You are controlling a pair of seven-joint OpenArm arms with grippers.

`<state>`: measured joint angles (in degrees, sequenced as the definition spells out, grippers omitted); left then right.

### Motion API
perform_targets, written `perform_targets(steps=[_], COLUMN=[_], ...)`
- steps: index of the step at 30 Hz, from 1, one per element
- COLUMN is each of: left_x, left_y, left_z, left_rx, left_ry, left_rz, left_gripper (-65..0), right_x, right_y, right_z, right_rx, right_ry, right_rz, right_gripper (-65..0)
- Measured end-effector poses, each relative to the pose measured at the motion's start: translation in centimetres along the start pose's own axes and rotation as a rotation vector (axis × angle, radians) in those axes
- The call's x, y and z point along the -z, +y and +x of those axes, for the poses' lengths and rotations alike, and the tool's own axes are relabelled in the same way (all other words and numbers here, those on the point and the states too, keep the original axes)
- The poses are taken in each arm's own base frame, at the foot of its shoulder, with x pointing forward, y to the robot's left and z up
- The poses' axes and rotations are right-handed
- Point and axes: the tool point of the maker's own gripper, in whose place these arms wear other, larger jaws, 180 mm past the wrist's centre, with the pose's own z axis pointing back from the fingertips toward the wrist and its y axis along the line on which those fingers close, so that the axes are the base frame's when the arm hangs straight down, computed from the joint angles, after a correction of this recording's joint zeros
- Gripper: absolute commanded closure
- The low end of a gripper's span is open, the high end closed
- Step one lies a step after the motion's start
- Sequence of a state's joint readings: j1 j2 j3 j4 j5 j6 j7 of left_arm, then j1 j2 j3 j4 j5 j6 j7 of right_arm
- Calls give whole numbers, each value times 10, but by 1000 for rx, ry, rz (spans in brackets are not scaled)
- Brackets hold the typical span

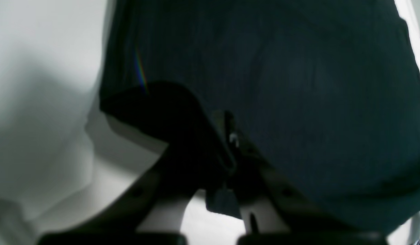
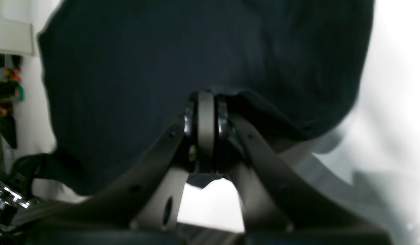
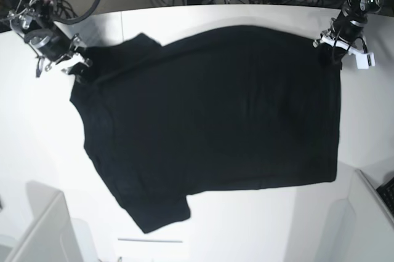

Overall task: Fold the T-shirt properly
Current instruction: 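Lay the shirt back down flat, holding both shoulder corners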

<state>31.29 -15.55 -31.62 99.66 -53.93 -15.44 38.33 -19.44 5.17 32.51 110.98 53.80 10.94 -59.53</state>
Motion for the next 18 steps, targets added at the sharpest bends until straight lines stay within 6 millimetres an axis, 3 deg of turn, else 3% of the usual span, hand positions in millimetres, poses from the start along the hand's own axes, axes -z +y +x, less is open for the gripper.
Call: perform_targets(steps=[3,18], left_x=[4,18], left_y=[11,7], left_z=[2,20], left_rx=[-43,-62], left_ry=[-5,-50], left_rz=[52,32], left_gripper=[0,0], right_x=[2,37], right_y=[1,-3], right_z=[6,23], right_rx=[27,115], right_ry=[-8,24], right_rz=[-5,38], right_gripper=[0,0])
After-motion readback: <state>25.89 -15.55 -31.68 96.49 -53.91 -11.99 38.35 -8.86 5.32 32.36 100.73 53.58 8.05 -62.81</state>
